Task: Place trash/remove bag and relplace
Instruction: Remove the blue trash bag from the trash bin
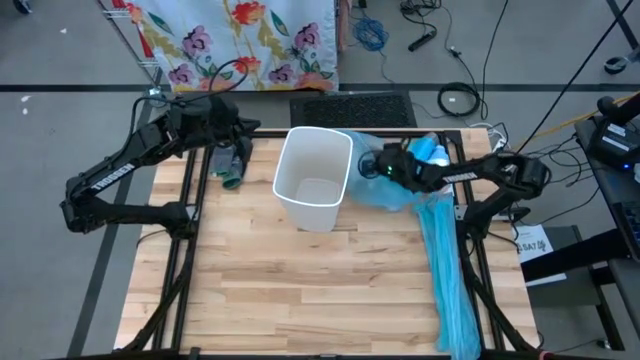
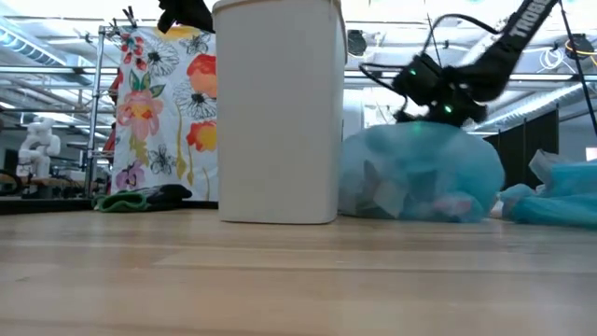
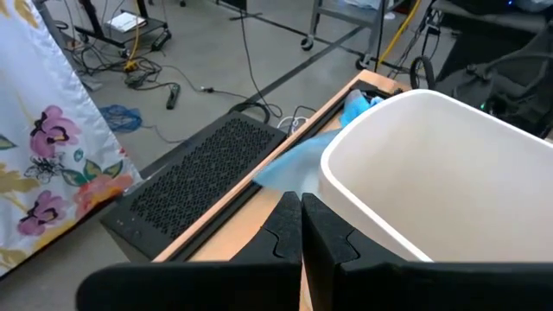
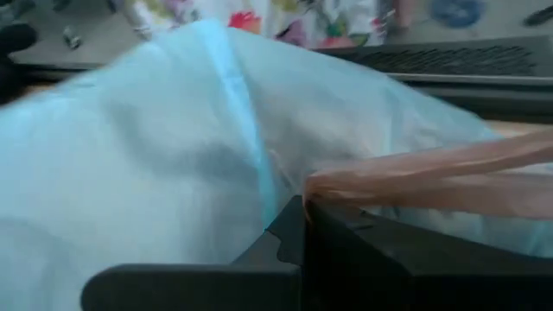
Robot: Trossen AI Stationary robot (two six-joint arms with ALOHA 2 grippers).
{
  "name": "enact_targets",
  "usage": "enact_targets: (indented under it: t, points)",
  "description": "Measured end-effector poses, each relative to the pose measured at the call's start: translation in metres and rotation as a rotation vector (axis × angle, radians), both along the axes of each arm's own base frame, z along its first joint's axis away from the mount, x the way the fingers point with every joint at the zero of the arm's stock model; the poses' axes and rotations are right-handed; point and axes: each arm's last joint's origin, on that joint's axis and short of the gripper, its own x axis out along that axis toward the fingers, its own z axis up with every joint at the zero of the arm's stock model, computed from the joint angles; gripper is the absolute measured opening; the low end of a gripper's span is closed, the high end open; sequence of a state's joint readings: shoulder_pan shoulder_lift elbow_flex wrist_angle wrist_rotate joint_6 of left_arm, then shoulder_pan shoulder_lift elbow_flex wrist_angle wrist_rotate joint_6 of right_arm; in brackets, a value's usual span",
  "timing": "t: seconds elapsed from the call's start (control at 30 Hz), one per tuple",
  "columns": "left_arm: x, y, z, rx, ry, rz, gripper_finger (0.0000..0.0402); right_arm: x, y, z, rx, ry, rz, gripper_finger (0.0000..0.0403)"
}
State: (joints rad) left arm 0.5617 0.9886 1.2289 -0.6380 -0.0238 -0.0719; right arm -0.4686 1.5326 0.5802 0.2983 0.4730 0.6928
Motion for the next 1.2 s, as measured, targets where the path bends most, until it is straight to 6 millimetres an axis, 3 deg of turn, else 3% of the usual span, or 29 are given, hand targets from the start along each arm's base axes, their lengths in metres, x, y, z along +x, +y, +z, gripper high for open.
enact_targets:
  t: [0.2,0.43,0.53,0.67,0.9,1.2]
  points:
    - [0.000,0.000,0.000,0.000,0.000,0.000,0.0000,-0.015,0.008,-0.027,-0.047,0.034,-0.011,0.0000]
    - [0.000,0.000,0.000,0.001,0.000,0.003,0.0000,-0.003,0.006,-0.061,0.034,0.075,0.146,0.0000]
    - [0.000,0.000,0.000,0.003,0.001,0.009,0.0000,0.002,0.005,-0.065,0.048,0.035,0.160,0.0000]
    - [0.000,0.000,0.000,0.003,0.001,0.011,0.0000,0.004,0.005,-0.058,0.000,0.004,0.222,0.0001]
    - [0.000,0.000,0.000,0.003,0.001,0.010,0.0000,0.006,0.006,-0.028,-0.090,-0.051,0.333,0.0023]
    - [0.000,0.000,0.000,0.004,0.003,0.010,0.0000,-0.009,0.015,0.002,-0.017,-0.051,0.378,0.0105]
